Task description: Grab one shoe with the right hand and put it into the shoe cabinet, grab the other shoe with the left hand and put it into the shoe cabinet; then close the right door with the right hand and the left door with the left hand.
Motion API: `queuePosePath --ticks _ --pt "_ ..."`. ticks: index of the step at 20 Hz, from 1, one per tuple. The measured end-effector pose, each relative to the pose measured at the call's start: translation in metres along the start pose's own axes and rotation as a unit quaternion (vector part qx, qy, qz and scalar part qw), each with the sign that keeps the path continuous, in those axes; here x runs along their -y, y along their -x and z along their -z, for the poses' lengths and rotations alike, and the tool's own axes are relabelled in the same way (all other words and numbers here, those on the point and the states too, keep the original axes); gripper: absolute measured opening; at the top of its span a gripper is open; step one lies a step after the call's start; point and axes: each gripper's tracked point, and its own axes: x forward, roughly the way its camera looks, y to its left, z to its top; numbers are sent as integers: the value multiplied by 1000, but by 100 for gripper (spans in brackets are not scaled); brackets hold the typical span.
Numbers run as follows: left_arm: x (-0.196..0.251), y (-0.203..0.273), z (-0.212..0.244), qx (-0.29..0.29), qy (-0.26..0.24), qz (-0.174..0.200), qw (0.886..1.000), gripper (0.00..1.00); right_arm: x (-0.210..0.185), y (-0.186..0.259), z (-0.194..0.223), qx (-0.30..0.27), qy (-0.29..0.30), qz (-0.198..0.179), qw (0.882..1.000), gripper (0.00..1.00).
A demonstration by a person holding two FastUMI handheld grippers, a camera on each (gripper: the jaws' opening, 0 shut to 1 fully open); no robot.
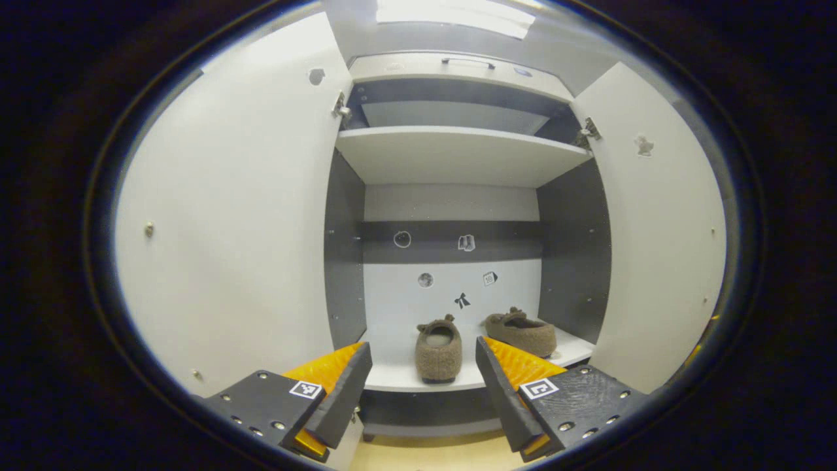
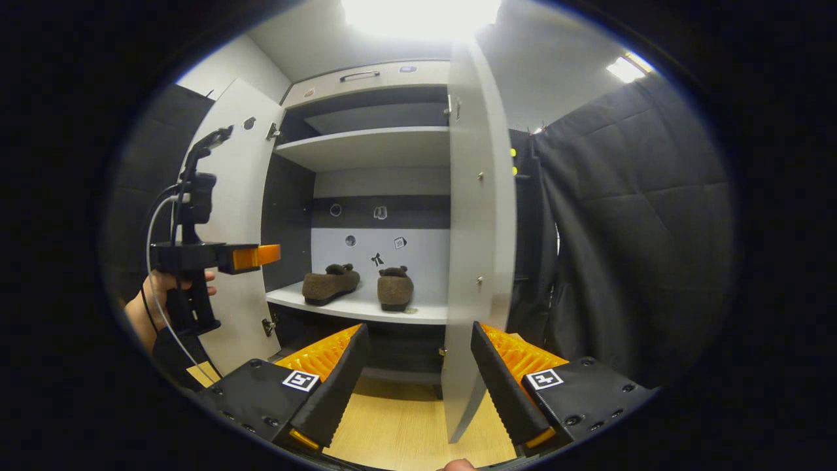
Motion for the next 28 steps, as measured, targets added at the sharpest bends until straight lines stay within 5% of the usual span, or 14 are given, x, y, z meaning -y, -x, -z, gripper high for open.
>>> queuePosePath --ticks 11,16,21,28 --pt "-17 111 0 -5 -8 -29 1000 93 114 29 -35 28 -1 85 996 94" --pt "-47 151 1 -11 -13 -54 998 96 168 14 -48 32 4 167 985 99" --pt "-102 177 -4 -6 -1 -100 995 93 166 -15 -59 40 -23 186 982 98" --pt "-195 193 1 -5 8 -149 989 96 137 -22 -65 55 50 210 975 93"
